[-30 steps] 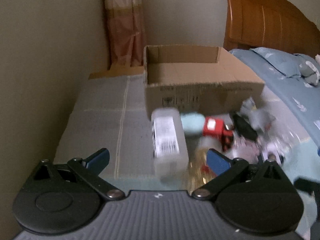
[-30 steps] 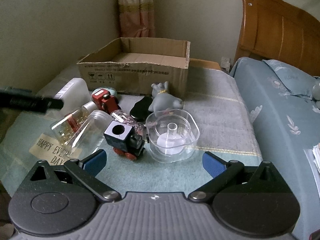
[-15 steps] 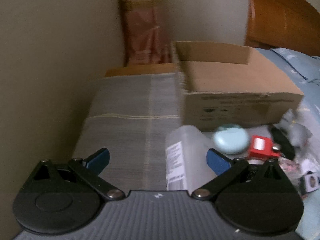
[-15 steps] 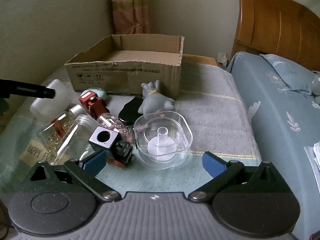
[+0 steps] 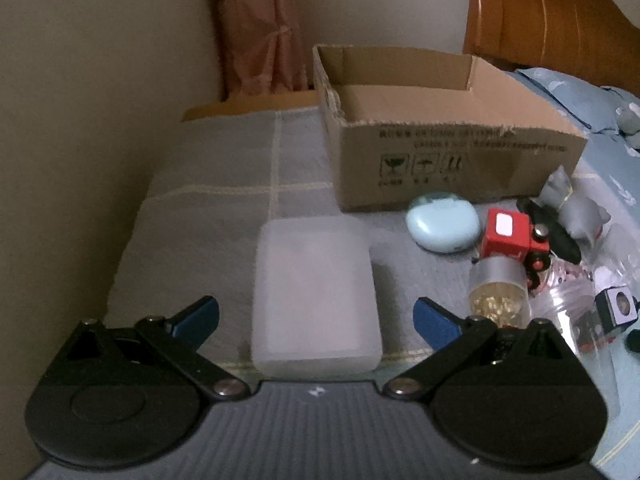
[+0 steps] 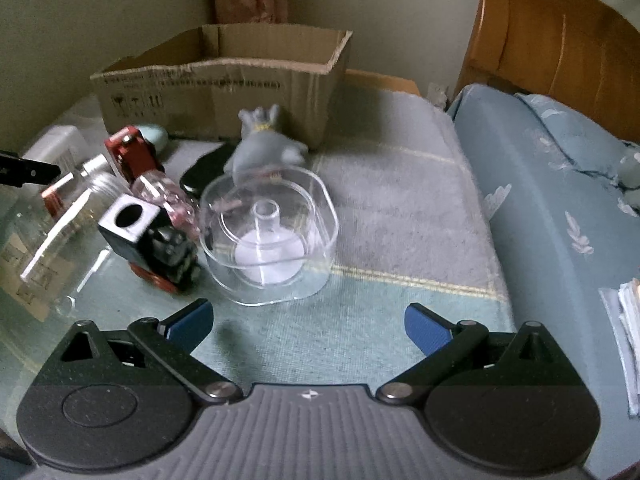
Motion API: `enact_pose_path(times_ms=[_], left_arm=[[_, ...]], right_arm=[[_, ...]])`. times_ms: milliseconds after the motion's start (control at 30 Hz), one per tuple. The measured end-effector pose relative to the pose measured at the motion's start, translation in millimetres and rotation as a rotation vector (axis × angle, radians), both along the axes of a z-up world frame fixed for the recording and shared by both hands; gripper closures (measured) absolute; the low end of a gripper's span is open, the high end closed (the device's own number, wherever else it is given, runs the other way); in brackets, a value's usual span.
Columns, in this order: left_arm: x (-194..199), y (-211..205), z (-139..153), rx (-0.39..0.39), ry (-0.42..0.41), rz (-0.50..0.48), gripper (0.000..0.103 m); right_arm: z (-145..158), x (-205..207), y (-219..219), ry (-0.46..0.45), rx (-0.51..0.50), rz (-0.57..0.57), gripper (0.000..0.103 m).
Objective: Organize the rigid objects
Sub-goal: 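Reach the left tool to the white plastic container while the right tool approaches the clear round container, then close the left tool on the white container while the right tool grasps the clear round container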
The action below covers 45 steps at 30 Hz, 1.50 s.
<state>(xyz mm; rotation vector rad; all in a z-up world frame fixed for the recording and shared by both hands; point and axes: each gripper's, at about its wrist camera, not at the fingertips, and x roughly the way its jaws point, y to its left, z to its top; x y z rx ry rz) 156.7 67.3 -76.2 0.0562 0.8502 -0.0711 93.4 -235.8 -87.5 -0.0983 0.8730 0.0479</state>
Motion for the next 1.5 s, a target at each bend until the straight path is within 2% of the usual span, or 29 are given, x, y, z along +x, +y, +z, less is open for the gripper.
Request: enact_pose_path(times_ms=[200,333,700,867,1033,1133,1300,1367,1500], left_arm=[[6.3,-1.3,-11.5,-0.001,0.038,0.006,0.001],[10.6,3.9,-16.5,-0.06,0.059,0.013,0.001],[22.8,5.0,-17.9,-0.069,0.041,0.025,0.001],[24.5,5.6,-18.0,-0.066,0.041,0.018,0.001],[23.3,6.8,-17.0,-0.062,0.046,0.01,0.001],[22.4,7.0,-16.4,-0.062,0.045,0.0,0.001],[20.7,8.3,-15.9,-0.063,0.039,-0.015,0.006],[18.5,7.4,-15.0,-0.049,0.027,-0.023,0.016],[16.4,7.0,-12.5,-0.045,0.019,-0.029,0.026]], right_arm=[[-9.9,8.5,-7.0,-0.049,0.041,0.054,0.0],[-12.6,9.1,-10.7,-0.094,0.048,0.099,0.0],[-10.0,33.6,-4.0,-0.06,0.042,0.151,0.0],[-10.2,40.1,-3.9,-0.053,0.043,0.144,0.0],[-9.5,36.0,-21.2,-0.05,0.039,0.08,0.0],[-8.8,34.6,-25.2,-0.046,0.023,0.089,0.0],[-5.6,36.6,-10.7,-0.042,-0.046,0.185,0.0],[-4.8,39.6,-6.4,-0.04,-0.059,0.207,0.001],[-3.4,43.8,-3.0,-0.043,-0.061,0.229,0.006]])
